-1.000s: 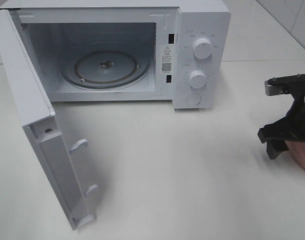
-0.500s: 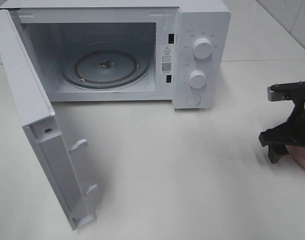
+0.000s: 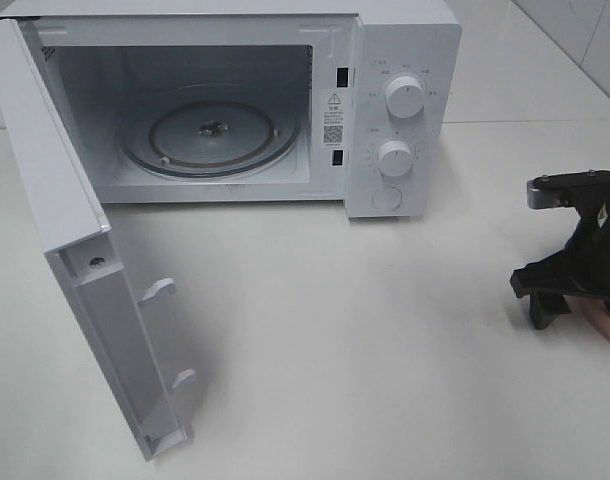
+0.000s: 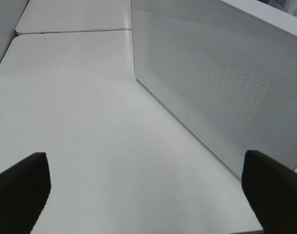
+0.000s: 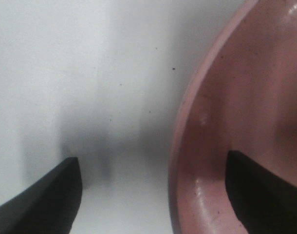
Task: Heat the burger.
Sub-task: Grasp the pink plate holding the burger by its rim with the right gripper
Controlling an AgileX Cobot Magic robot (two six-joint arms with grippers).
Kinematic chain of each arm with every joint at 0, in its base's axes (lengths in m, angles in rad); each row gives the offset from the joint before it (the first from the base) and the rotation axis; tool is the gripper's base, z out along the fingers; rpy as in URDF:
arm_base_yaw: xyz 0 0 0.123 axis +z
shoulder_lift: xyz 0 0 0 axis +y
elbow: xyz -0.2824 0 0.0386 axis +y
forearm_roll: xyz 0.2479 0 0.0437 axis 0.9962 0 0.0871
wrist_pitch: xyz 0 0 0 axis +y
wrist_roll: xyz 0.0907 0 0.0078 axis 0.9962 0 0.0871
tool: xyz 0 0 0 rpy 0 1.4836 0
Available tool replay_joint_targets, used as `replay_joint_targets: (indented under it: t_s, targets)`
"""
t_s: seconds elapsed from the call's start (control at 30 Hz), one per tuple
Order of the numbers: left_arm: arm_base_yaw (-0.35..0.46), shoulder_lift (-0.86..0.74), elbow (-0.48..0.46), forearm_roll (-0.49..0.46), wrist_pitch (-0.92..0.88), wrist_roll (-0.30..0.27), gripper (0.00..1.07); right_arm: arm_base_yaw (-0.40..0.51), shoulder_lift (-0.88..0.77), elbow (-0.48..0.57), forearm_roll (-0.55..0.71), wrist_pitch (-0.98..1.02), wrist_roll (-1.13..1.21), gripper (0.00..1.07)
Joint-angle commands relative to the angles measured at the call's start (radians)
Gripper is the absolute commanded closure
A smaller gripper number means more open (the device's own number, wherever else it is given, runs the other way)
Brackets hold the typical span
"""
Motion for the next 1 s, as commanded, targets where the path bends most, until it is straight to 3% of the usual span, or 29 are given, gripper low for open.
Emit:
replay_joint_targets:
  t_s: [0.03, 0.2, 0.23, 0.27, 0.3, 0.33, 0.4, 0.43, 0.47, 0.57, 1.0]
  targets:
    - [0.002, -0.017, 0.002, -0.006, 0.004, -0.005, 0.07, -0.006, 0.006, 0.0, -0.014, -0.003, 0.011, 0.35]
    - [0.002, -0.017, 0.002, -0.006, 0.004, -0.005, 0.07, -0.006, 0.006, 0.0, -0.041, 0.004, 0.053, 0.51]
    - [0.002, -0.017, 0.002, -0.006, 0.004, -0.005, 0.07, -0.006, 0.006, 0.001, -0.049, 0.005, 0.064, 0.63]
    - [0.002, -0.017, 0.002, -0.006, 0.004, -0.005, 0.07, -0.006, 0.006, 0.001, -0.049, 0.005, 0.064, 0.63]
    - [0.002, -0.017, 0.002, -0.006, 0.004, -0.005, 0.07, -0.006, 0.006, 0.001, -0.054, 0.003, 0.066, 0.74]
    - [0.002, -0.017, 0.002, -0.006, 0.004, -0.005, 0.07, -0.006, 0.006, 0.001, -0.054, 0.003, 0.066, 0.74]
    - [0.002, -0.017, 0.002, -0.006, 0.004, -0.005, 0.07, -0.006, 0.006, 0.001, -0.064, -0.005, 0.061, 0.92]
    - [0.002, -0.017, 0.002, -0.006, 0.004, -0.005, 0.07, -0.006, 0.006, 0.001, -0.064, -0.005, 0.061, 0.92]
    - [0.002, -0.017, 0.002, -0.006, 0.004, -0.005, 0.07, -0.006, 0.006, 0.001, -0.064, -0.008, 0.053, 1.01]
    - [0.002, -0.017, 0.002, -0.006, 0.004, -0.005, 0.07, -0.006, 0.006, 0.001, -0.064, -0.007, 0.049, 1.07]
    - [0.002, -0.017, 0.002, -0.006, 0.004, -0.005, 0.07, 0.002, 0.001, 0.001, -0.114, 0.046, 0.135, 1.07]
